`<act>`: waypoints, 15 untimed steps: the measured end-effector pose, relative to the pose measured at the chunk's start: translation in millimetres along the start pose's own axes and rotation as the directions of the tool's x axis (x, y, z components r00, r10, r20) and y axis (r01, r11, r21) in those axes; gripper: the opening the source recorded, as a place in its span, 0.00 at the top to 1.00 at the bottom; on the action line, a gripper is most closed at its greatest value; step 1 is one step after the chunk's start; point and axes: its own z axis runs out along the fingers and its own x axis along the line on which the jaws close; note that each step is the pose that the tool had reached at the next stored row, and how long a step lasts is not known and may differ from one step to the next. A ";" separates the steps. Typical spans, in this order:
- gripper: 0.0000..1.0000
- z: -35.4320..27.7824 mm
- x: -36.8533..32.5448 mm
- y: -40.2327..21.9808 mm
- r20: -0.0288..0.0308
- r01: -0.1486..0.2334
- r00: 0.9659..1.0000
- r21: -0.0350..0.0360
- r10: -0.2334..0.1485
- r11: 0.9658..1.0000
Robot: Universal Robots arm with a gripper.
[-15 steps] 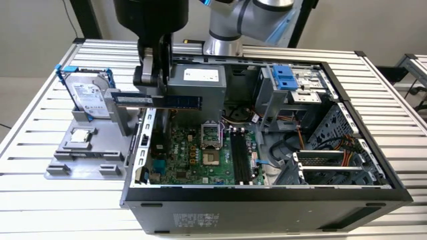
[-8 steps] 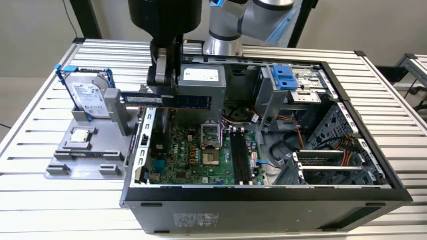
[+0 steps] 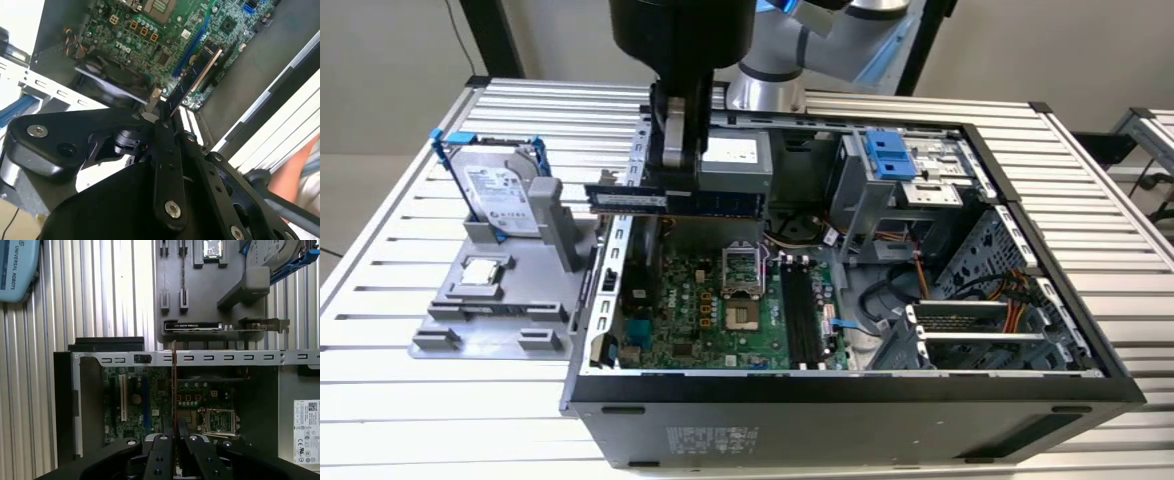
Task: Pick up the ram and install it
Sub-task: 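Pick up the ram and move it above insertion slot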
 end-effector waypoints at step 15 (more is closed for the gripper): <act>1.00 -1.0 -1.4 -28.6 0.000 0.000 1.000 0.000 0.000 1.000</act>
